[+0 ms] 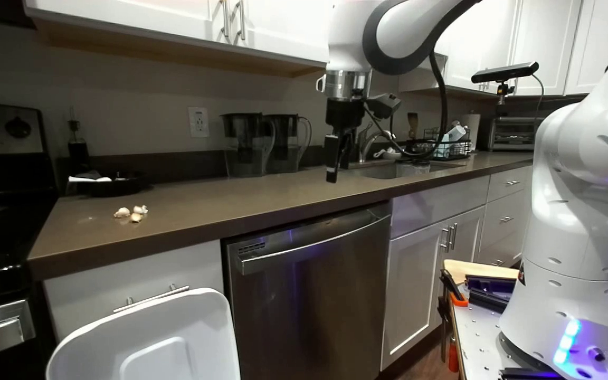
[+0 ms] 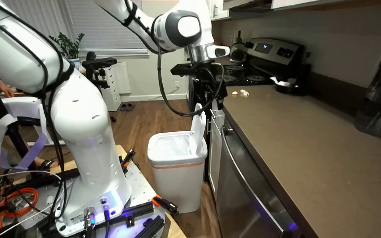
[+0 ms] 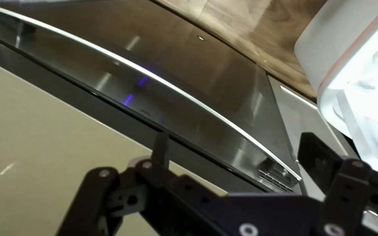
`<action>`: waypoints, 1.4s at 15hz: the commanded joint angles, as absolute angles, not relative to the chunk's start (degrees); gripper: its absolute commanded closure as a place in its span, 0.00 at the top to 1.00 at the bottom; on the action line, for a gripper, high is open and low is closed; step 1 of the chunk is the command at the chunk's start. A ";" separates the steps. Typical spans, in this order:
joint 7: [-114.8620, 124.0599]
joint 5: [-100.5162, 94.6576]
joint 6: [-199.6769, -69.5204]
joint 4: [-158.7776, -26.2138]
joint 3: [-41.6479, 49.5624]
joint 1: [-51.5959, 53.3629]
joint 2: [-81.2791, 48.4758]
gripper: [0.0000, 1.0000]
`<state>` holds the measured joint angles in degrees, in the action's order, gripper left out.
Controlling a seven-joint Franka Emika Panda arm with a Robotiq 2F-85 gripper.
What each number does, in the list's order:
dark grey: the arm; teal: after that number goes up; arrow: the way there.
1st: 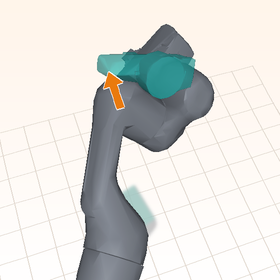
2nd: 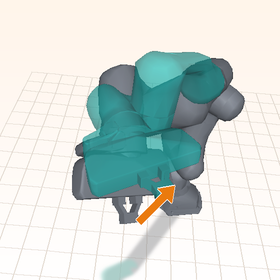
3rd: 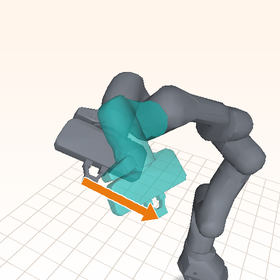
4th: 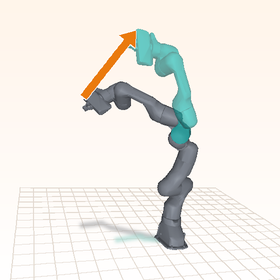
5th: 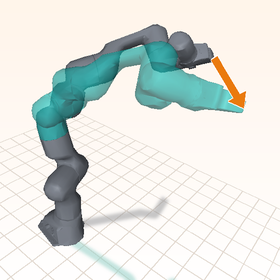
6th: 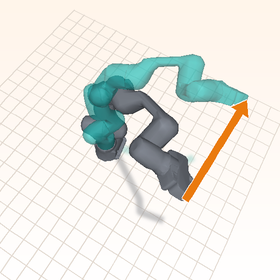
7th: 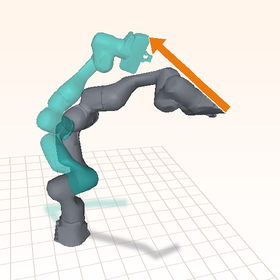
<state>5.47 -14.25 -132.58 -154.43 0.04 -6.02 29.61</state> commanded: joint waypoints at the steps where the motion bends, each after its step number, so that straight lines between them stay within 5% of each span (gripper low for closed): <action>1: -2.29 -7.50 -136.74 -145.64 2.91 -1.54 14.99 1.00; 7: -18.23 7.33 -129.29 -124.77 2.55 2.89 -4.52 1.00; 21: -17.59 -2.32 -113.41 -75.47 -6.35 5.26 -38.90 1.00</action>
<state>-17.03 -2.06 -119.16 -86.74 -5.72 4.97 -32.57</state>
